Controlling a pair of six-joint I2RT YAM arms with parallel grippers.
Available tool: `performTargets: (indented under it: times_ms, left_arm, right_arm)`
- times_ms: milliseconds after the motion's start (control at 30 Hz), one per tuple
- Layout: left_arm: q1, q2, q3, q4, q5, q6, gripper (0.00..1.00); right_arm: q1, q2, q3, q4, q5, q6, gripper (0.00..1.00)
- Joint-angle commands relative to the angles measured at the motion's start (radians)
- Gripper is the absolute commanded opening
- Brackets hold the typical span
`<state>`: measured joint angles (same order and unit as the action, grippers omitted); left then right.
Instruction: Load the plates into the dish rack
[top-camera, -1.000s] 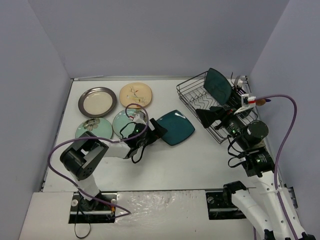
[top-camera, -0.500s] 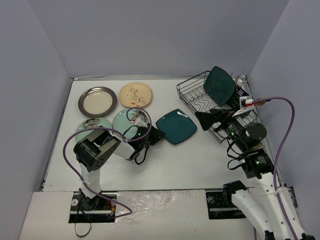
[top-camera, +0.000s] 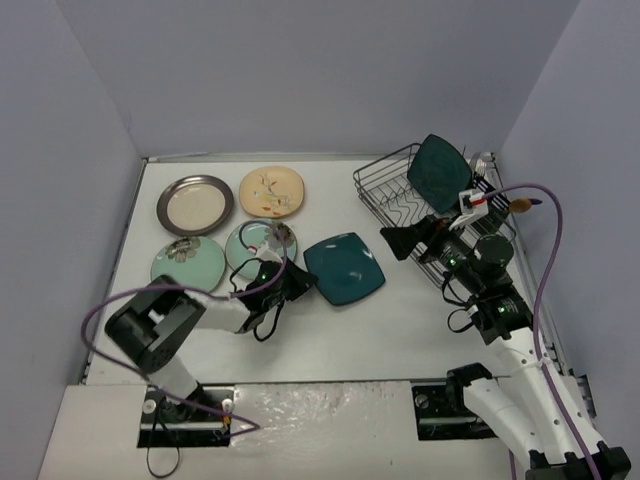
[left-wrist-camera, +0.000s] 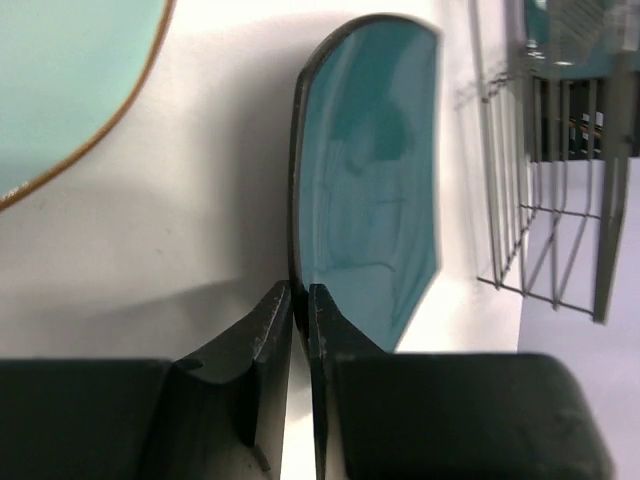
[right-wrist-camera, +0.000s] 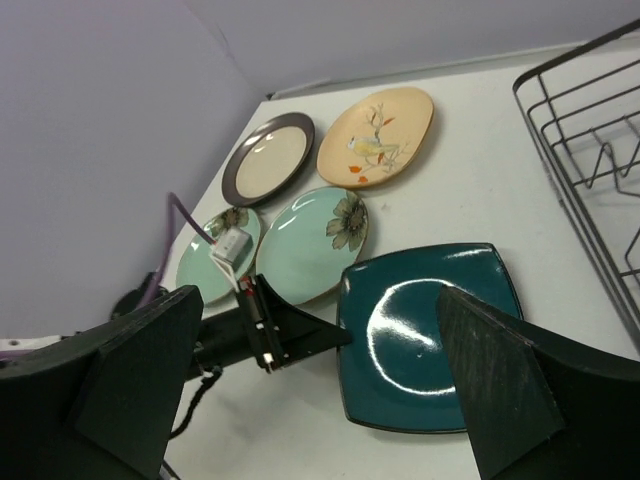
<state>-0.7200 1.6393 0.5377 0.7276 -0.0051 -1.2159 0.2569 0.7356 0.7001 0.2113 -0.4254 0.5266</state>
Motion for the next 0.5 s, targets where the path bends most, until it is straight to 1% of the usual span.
performTargets:
  times_ms: [0,67,200,267,333,467]
  left_arm:
    - [-0.008,-0.233,0.023,-0.093,-0.007,0.142,0.00]
    - [-0.007,-0.304,0.022,-0.138,-0.006,0.173,0.00]
    - [-0.004,-0.462,0.018,-0.213,0.004,0.232,0.00]
    - [-0.001,-0.513,0.013,-0.248,-0.001,0.241,0.00]
    - [0.001,-0.588,0.018,-0.317,-0.027,0.257,0.00]
    - [0.007,-0.605,0.009,-0.357,-0.048,0.277,0.00]
  right_arm:
    - [0.012,0.137,-0.037,0.154,-0.149,0.043,1.00]
    - [0.017,0.186,-0.059,0.215,-0.205,0.057,1.00]
    - [0.048,0.291,-0.074,0.269,-0.261,0.047,1.00]
    - [0.062,0.339,-0.079,0.305,-0.272,0.038,1.00]
    - [0.076,0.377,-0.091,0.327,-0.258,0.024,1.00]
    - [0.097,0.431,-0.111,0.368,-0.244,0.022,1.00]
